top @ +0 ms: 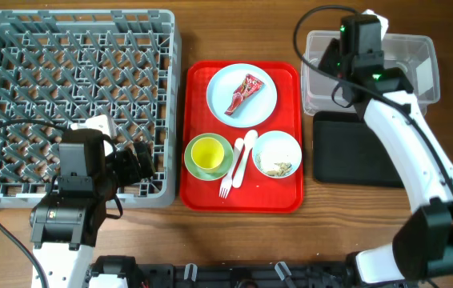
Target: Sort waste into correct bins and load items into the dishwasher rack
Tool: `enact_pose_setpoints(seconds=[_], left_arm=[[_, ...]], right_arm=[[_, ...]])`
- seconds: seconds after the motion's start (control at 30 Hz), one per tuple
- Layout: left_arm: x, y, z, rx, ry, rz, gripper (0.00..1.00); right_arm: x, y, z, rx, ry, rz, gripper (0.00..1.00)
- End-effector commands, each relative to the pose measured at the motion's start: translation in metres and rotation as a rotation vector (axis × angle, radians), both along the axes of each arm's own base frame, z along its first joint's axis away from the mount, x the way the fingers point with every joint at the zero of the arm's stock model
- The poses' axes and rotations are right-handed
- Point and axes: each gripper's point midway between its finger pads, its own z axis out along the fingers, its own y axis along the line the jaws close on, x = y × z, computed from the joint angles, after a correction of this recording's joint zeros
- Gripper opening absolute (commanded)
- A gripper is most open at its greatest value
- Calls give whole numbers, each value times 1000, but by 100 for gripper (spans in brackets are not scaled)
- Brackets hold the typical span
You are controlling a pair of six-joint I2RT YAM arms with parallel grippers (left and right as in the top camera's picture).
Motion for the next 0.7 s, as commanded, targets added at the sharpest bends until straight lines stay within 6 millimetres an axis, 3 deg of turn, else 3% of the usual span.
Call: enact_pose_setpoints(seconds=[0.0, 0.1, 0.17, 0.27, 0.37, 0.4, 0.5, 0.57, 0.67], left_arm=[[3, 1, 9, 8, -25, -8, 100], [3, 1, 9, 8, -25, -8, 100], [3, 1, 9, 8, -25, -7, 100], [3, 1, 9, 8, -25, -8, 100], [3, 1, 9, 8, -25, -8, 100], [3, 1, 9, 8, -25, -7, 100], [3, 1, 9, 8, -25, -8, 100], [3, 1, 9, 8, -25, -8, 100], [3, 1, 9, 8, -25, -8, 100]], right_arm=[[9, -11, -23, 13, 33, -11, 73], [17, 21, 12, 72, -71, 163, 86], [10, 48, 40, 107, -135, 239, 90], [-5, 109, 44, 161, -127, 397, 88], [-23, 171, 12, 160, -37, 518, 88], [-27, 181, -4, 151, 3, 498, 88], [-33, 198, -56, 126, 116, 460, 86], [-33, 199, -93, 137, 191, 409, 86], [-28, 205, -129, 145, 233, 403, 86]])
